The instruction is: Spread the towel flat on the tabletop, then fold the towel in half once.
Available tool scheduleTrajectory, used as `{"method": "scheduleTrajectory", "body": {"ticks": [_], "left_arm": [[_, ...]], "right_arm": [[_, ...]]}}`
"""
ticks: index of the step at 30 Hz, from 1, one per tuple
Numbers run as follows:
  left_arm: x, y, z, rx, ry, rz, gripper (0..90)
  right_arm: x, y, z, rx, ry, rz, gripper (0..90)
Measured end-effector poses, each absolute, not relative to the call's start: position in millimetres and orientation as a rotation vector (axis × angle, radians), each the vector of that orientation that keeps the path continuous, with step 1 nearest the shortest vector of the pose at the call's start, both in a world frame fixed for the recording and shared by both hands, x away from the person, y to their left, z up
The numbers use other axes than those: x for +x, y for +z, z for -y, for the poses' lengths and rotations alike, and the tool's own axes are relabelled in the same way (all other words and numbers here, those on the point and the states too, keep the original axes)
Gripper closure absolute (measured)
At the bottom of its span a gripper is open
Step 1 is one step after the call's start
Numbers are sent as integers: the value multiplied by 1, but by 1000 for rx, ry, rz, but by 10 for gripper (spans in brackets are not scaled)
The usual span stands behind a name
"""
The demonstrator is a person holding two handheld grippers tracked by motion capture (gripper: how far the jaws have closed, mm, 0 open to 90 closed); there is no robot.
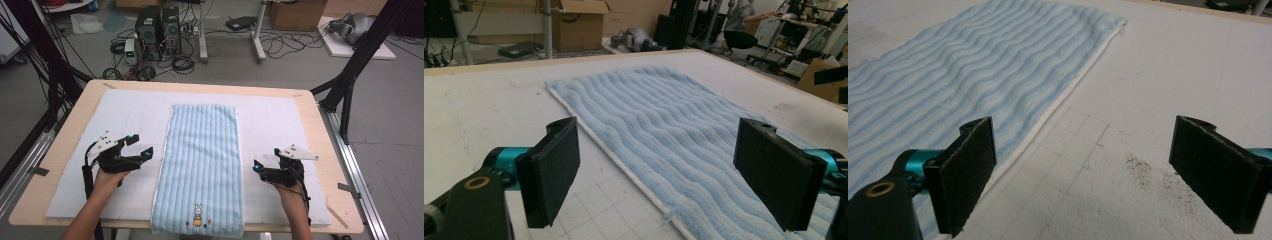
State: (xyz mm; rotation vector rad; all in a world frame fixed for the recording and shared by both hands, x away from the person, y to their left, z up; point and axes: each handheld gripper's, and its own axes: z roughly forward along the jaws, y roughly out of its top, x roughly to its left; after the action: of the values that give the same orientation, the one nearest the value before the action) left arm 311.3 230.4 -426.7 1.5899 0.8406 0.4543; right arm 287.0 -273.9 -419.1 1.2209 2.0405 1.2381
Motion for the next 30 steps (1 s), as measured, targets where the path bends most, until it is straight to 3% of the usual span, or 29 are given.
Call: {"method": "scheduleTrajectory", "body": {"ticks": [30], "left_arm": [[322, -428, -232, 1636, 422, -958, 199]], "right_arm": [[288, -421, 269, 1230, 1240, -2081, 108]]}}
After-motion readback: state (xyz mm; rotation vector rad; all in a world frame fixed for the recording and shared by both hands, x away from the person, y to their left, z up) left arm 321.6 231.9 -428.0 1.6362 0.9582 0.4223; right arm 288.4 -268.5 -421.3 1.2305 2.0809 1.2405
